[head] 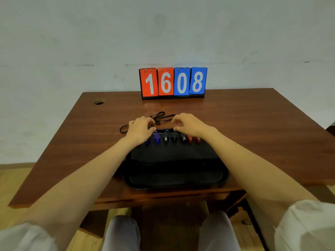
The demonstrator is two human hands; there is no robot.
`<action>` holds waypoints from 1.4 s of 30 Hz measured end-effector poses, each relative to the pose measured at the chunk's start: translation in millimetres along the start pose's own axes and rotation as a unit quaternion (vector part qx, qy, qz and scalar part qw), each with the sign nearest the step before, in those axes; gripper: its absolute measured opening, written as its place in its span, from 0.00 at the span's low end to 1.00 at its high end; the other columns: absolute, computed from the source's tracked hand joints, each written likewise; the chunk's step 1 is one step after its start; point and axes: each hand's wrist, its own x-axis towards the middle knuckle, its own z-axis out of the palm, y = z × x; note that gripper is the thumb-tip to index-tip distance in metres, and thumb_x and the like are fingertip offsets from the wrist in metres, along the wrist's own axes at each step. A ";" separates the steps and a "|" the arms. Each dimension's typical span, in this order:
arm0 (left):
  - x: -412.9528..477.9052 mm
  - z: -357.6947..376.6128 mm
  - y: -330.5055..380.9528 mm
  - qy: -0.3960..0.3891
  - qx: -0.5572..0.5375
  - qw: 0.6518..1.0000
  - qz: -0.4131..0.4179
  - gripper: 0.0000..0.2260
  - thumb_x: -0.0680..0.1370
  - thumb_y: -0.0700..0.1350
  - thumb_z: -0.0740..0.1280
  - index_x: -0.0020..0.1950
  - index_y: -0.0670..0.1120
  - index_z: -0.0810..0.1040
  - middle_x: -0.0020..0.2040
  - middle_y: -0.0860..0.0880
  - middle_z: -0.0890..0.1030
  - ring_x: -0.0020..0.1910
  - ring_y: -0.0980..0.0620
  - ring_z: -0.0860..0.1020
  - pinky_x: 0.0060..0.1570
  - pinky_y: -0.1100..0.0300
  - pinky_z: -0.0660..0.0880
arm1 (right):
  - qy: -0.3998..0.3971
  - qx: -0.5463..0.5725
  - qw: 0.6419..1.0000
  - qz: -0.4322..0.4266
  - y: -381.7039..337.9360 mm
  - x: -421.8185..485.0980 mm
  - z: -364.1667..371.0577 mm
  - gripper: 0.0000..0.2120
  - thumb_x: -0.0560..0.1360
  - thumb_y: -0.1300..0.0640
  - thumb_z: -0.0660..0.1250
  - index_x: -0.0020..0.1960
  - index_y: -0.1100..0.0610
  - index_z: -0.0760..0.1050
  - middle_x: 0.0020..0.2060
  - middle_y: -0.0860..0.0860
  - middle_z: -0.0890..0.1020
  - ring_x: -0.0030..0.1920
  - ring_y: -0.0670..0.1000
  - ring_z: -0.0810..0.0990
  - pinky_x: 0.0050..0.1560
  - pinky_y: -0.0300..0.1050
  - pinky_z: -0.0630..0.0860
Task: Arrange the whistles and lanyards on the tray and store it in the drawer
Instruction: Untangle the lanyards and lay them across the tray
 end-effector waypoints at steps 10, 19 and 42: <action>89.0 -1.7 -50.3 -0.046 -0.047 0.992 -0.105 0.09 0.78 0.43 0.63 0.57 0.46 0.78 0.60 0.45 0.77 0.58 0.44 0.76 0.59 0.48 0.73 | -0.023 0.007 0.999 0.035 10.4 128.7 15.1 0.13 0.80 0.60 0.58 0.63 0.56 0.73 0.60 0.55 0.75 0.59 0.55 0.75 0.59 0.49 0.73; 135.0 41.7 -74.2 -0.084 -0.062 0.988 -0.111 0.10 0.75 0.50 0.68 0.53 0.46 0.78 0.55 0.46 0.75 0.54 0.44 0.75 0.55 0.49 0.73 | -0.070 -0.020 0.997 0.015 13.2 197.8 61.4 0.13 0.79 0.58 0.60 0.62 0.56 0.73 0.60 0.58 0.73 0.62 0.58 0.70 0.61 0.53 0.70; 131.2 -28.7 -15.7 0.013 -0.104 0.994 -0.012 0.11 0.82 0.46 0.54 0.50 0.49 0.76 0.51 0.50 0.80 0.53 0.48 0.77 0.59 0.48 0.70 | 0.307 0.092 0.946 0.039 -6.7 148.7 -63.5 0.10 0.82 0.56 0.53 0.55 0.60 0.70 0.37 0.52 0.75 0.35 0.51 0.72 0.36 0.49 0.71</action>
